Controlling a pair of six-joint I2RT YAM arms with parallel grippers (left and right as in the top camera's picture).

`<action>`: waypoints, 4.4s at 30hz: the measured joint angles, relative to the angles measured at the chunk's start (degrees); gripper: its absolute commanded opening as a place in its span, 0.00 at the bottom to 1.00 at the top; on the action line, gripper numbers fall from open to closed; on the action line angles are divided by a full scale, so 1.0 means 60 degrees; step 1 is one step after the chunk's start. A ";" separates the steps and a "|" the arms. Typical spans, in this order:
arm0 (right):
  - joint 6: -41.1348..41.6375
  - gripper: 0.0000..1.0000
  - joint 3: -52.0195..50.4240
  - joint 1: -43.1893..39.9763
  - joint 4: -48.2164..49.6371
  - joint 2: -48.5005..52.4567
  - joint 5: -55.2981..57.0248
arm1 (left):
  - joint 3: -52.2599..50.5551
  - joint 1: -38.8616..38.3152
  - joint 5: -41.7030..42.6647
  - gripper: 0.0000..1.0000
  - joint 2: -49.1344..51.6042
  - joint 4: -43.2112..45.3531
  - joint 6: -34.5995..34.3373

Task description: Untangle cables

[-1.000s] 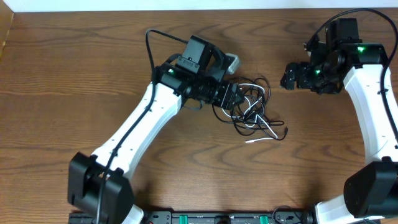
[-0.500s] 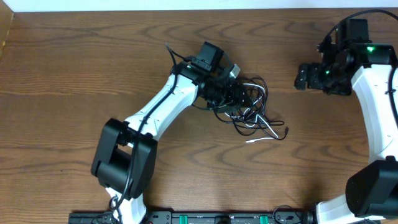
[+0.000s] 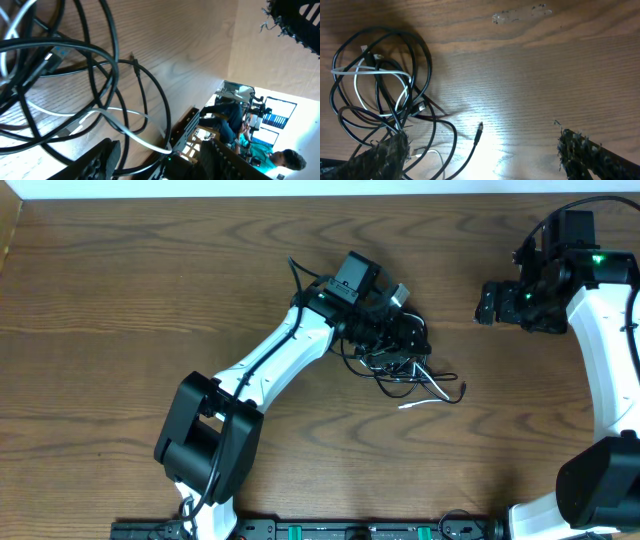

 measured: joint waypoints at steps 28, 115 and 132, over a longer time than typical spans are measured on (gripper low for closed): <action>0.0000 0.95 0.0000 0.0000 -0.0058 0.0004 0.0000 | -0.0481 -0.0805 -0.1756 0.57 0.0004 0.0222 -0.0317; -0.0073 0.96 0.0000 0.0346 0.0433 0.0004 -0.1224 | -0.1038 -0.1213 -0.4670 0.07 -0.3096 0.0488 0.1137; -0.0226 0.96 0.0000 0.1756 0.1147 0.0004 -0.2590 | -0.0222 0.0474 -0.6929 0.07 -0.4936 0.0426 0.2561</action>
